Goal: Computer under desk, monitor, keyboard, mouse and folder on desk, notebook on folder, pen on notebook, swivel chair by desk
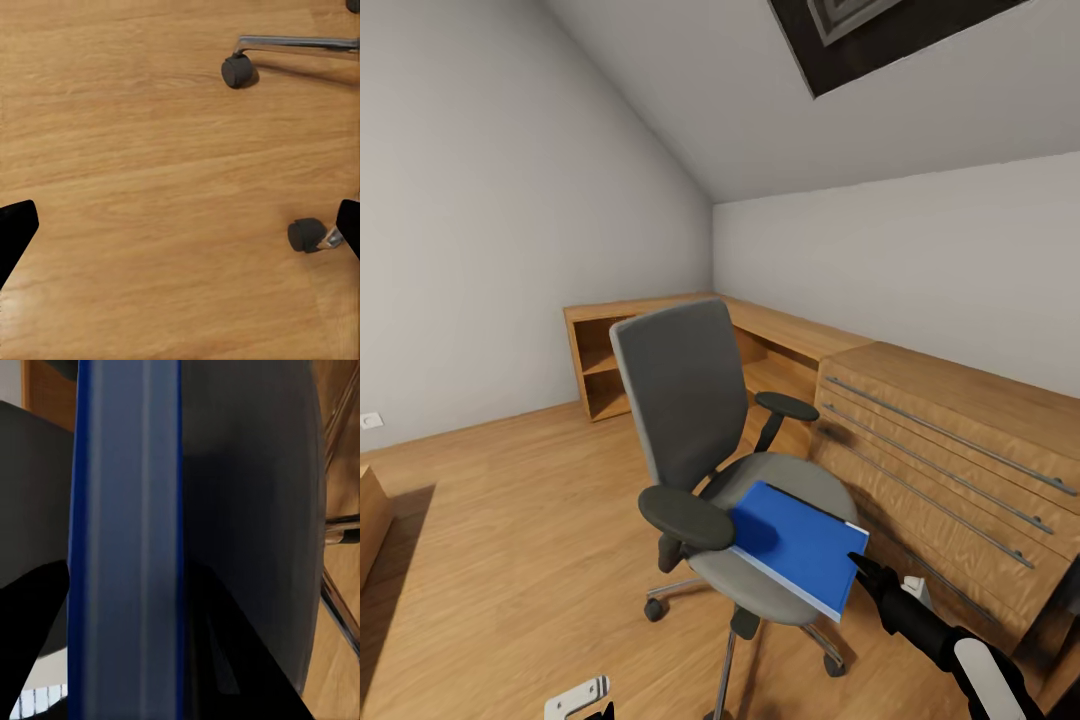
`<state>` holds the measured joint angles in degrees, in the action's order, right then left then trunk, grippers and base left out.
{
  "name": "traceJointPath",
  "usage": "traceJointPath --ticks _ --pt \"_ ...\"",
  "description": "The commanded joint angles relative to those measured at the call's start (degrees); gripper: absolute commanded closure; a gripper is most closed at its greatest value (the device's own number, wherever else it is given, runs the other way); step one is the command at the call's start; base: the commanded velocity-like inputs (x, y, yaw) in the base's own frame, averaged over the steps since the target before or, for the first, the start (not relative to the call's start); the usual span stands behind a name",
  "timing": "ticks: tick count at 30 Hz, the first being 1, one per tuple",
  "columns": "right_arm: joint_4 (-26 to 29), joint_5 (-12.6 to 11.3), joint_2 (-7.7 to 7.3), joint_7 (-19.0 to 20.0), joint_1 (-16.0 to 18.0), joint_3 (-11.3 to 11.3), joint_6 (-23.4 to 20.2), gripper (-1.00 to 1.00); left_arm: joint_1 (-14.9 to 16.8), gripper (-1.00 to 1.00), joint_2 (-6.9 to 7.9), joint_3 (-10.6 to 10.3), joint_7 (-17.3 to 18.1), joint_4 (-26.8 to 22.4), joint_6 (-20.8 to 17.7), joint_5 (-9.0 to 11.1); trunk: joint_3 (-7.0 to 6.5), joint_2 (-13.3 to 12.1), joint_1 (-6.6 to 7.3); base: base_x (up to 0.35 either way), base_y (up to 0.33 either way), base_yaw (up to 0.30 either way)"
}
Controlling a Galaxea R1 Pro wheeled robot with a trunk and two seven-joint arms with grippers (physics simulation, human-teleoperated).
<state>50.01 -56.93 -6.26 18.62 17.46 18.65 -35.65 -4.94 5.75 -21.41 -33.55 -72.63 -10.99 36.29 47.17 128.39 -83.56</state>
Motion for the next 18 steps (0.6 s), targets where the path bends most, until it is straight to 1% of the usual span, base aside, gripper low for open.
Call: traceJointPath --ticks 1,16,18 --pt "0.0 0.0 0.02 0.1 0.0 0.2 -0.4 1.0 0.0 -1.0 0.05 -0.1 -0.4 -0.1 -0.2 0.3 -0.14 -0.4 0.23 0.0 0.0 0.0" --pt "1.5 0.0 -0.05 0.2 0.0 0.4 -0.2 1.0 0.0 -1.0 0.05 0.1 -0.8 0.1 -0.3 0.4 -2.83 -6.4 3.53 -0.001 0.0 0.0" --pt "1.7 0.0 -0.06 0.3 0.0 0.4 -0.1 1.0 0.0 -1.0 0.05 0.1 -0.8 0.1 -0.3 0.4 -3.19 -7.2 3.97 -0.117 0.0 0.0"
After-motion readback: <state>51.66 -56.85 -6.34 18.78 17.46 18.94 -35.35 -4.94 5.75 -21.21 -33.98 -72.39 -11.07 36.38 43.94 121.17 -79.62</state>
